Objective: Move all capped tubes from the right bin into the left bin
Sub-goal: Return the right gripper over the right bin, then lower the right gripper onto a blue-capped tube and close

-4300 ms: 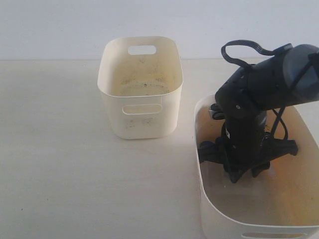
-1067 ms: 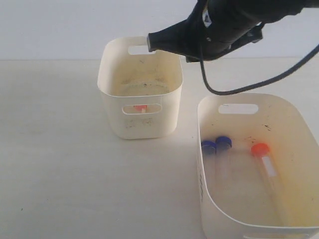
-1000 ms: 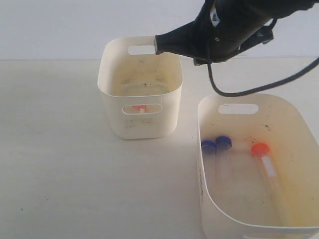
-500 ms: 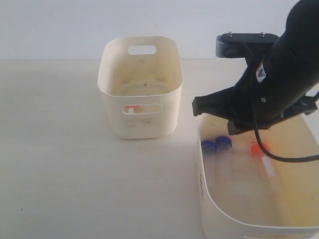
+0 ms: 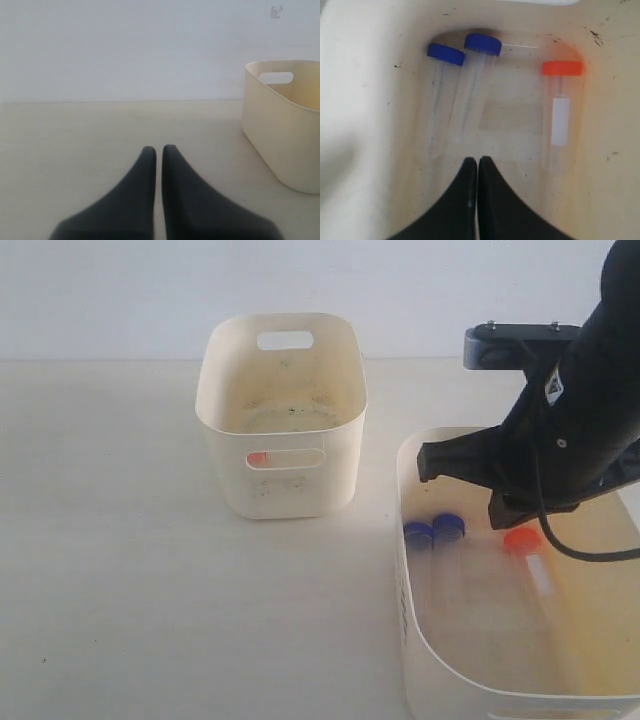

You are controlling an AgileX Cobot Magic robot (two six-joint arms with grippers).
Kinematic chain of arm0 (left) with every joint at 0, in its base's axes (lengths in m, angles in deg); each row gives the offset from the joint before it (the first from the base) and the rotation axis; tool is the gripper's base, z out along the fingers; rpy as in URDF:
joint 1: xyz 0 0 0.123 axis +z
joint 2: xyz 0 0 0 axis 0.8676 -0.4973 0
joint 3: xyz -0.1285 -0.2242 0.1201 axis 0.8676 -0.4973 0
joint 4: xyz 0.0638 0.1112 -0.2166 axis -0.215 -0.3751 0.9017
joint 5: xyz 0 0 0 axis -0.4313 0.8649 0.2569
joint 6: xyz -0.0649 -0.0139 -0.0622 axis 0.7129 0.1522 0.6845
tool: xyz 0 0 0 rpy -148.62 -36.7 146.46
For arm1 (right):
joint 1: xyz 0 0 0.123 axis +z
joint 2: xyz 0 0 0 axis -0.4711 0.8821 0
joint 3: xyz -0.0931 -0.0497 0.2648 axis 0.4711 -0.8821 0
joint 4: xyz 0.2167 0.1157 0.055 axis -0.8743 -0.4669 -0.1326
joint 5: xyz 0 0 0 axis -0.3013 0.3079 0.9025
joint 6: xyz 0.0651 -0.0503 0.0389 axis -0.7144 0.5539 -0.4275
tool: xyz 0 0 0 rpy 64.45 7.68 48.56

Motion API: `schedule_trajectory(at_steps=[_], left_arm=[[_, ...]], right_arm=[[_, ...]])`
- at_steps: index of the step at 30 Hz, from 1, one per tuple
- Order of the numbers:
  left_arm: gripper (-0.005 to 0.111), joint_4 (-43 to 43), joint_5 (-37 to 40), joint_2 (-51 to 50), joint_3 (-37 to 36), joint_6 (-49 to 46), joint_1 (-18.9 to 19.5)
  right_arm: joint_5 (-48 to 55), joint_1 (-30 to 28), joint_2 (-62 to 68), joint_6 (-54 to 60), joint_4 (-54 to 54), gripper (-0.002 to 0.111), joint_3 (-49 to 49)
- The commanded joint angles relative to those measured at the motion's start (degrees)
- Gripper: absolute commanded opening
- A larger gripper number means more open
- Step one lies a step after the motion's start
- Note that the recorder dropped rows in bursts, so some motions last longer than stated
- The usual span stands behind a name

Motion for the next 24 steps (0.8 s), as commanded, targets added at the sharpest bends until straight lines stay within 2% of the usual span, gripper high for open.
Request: schedule_trajectory(at_steps=[1, 11, 24], left_arm=[[0.004, 0.2, -0.4, -0.2, 0.1, 0.2, -0.4], [0.004, 0.2, -0.4, -0.2, 0.1, 0.2, -0.4], [0.004, 0.2, -0.4, -0.2, 0.1, 0.2, -0.4]], right_arm=[[-1.8, -0.3, 1.6, 0.6, 0.0, 0.000, -2.5], [-6.6, -0.3, 8.0, -0.1, 0.0, 0.000, -3.9], [-7.6, -0.9, 11.3, -0.1, 0.6, 0.000, -3.9]])
